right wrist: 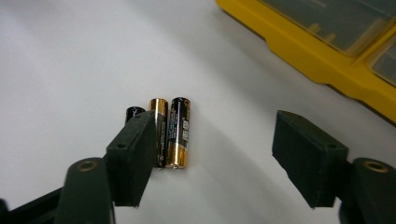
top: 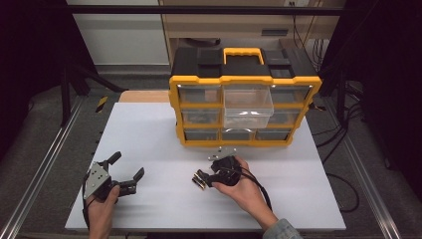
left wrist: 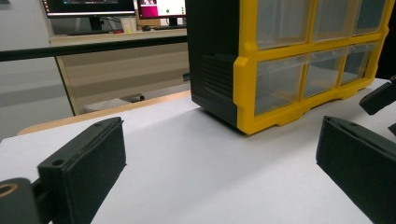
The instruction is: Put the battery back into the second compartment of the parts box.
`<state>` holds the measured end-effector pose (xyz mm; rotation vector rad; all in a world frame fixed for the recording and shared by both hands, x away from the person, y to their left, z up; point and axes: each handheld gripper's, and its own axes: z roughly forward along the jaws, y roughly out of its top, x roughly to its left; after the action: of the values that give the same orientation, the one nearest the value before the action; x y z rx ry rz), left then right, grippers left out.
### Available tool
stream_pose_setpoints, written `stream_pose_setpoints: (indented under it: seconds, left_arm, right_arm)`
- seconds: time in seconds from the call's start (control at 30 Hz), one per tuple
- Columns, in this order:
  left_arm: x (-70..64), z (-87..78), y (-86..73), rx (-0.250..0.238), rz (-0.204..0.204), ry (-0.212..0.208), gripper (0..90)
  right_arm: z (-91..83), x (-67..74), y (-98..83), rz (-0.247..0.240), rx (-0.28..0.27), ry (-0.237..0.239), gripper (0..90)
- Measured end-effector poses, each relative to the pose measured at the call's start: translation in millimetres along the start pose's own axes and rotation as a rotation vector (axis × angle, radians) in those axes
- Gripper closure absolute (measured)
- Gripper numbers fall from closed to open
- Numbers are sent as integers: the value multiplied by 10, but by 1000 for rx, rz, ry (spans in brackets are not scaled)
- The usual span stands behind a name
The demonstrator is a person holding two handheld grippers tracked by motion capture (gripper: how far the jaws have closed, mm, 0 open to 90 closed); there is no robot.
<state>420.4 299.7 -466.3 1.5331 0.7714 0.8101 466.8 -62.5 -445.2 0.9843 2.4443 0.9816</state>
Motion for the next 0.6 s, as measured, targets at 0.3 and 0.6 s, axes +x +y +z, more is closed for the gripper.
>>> stream_pose_setpoints:
  seconds: [0.3, 0.6]
  left_arm:
    - [-7, 13, -3, 3, 4, -7, 11]
    - [-9, 24, -9, 20, 4, 8, 11]
  right_arm:
    - [74, 28, 17, 15, 26, 32, 438]
    - [108, 39, 27, 20, 43, 47, 525]
